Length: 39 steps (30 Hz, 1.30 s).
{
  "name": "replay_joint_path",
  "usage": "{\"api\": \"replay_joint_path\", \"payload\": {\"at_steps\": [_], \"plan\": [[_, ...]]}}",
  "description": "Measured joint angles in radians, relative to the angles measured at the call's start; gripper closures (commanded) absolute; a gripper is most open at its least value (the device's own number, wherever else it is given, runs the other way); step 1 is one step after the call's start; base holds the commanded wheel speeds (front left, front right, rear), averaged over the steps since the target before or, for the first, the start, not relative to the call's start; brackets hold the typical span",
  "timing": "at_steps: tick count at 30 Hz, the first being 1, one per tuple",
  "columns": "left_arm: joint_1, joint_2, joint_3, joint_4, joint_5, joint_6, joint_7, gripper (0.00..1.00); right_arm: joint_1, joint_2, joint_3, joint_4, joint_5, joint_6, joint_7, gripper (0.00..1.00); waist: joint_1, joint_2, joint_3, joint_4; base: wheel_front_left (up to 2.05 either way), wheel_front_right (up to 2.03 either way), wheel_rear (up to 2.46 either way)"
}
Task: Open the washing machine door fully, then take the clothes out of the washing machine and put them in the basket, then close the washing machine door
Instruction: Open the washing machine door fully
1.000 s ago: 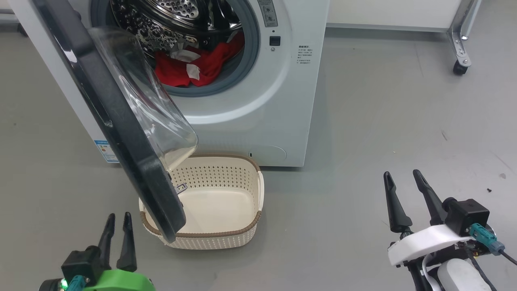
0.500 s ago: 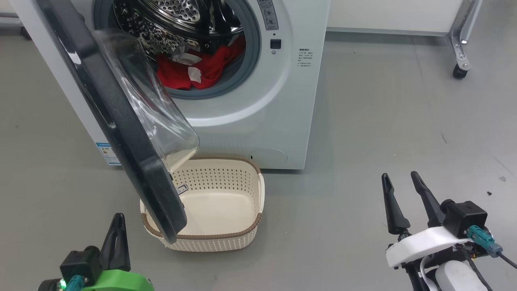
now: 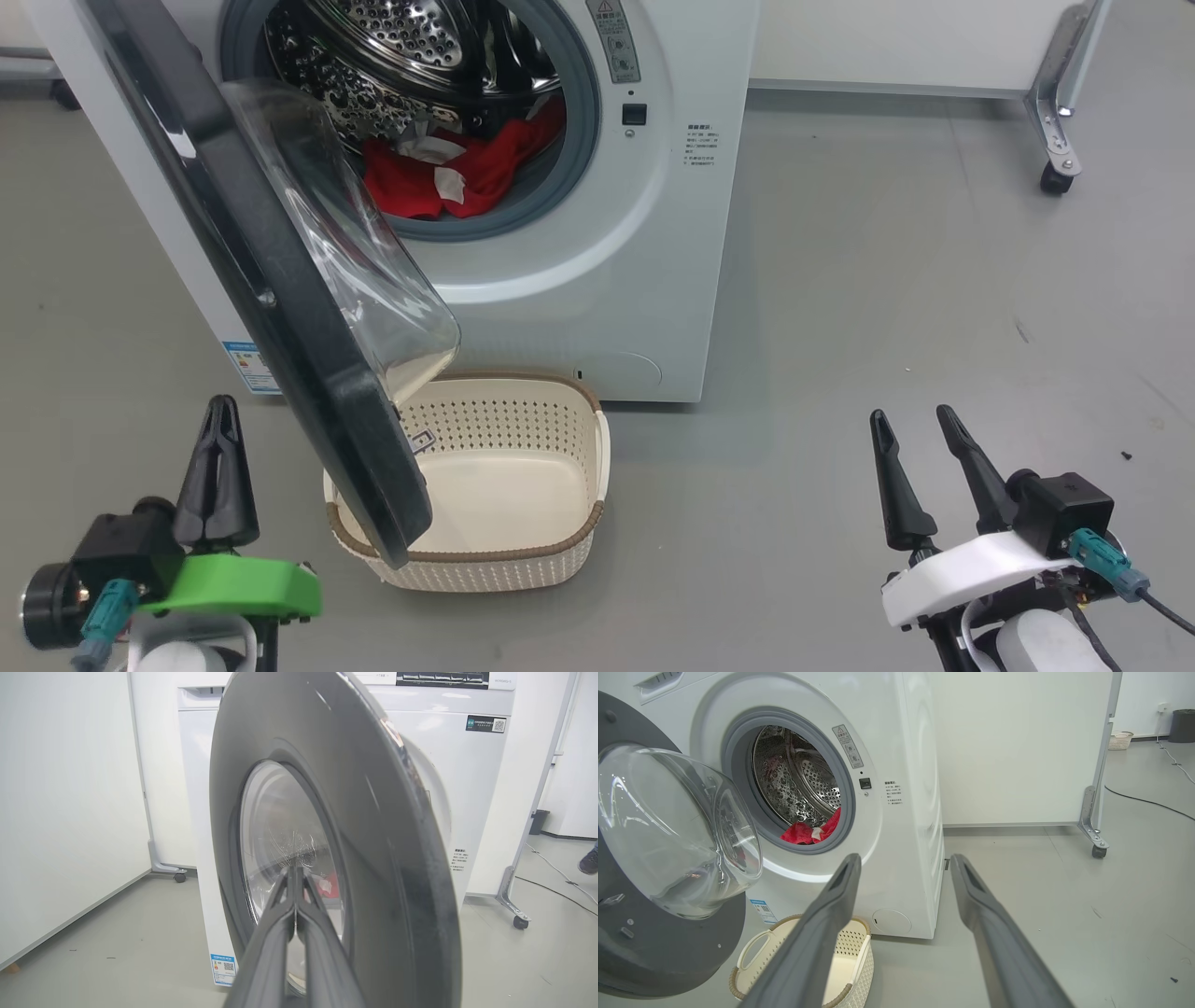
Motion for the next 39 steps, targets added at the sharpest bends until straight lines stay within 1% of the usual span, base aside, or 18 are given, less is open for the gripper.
{"api": "replay_joint_path", "payload": {"at_steps": [11, 17, 23, 29, 30, 39], "plan": [[-0.089, 0.024, 0.015, -0.105, 0.007, -0.007, -0.004, 1.00, 0.002, 0.007, -0.009, 0.006, -0.018, 0.013, 0.000, 0.00, 0.0000, 0.0000, -0.010, -0.007, 0.00, 0.00, 0.00], [-0.137, 0.049, 0.015, -0.150, 0.018, -0.010, -0.005, 1.00, 0.002, 0.012, -0.012, 0.010, -0.026, 0.021, 0.000, 0.00, 0.0000, 0.0000, -0.014, -0.012, 0.00, 0.00, 0.00], [-0.169, 0.055, 0.002, -0.186, 0.029, -0.021, -0.001, 1.00, 0.003, 0.017, -0.022, 0.012, -0.029, 0.021, 0.000, 0.00, 0.0000, 0.0000, -0.017, -0.017, 0.00, 0.00, 0.00], [-0.198, 0.055, -0.053, -0.225, 0.034, -0.042, 0.035, 1.00, 0.009, 0.032, -0.029, 0.015, -0.032, 0.025, 0.000, 0.00, 0.0000, 0.0000, -0.015, -0.021, 0.00, 0.00, 0.00], [-0.198, 0.054, -0.062, -0.229, 0.036, -0.045, 0.045, 1.00, 0.012, 0.034, -0.028, 0.015, -0.034, 0.030, 0.000, 0.00, 0.0000, 0.0000, -0.015, -0.022, 0.00, 0.00, 0.00], [-0.187, 0.040, -0.175, -0.225, 0.044, -0.072, 0.157, 1.00, 0.017, 0.040, -0.044, 0.017, -0.036, 0.030, 0.000, 0.00, 0.0000, 0.0000, -0.004, -0.031, 0.00, 0.00, 0.00]]}}
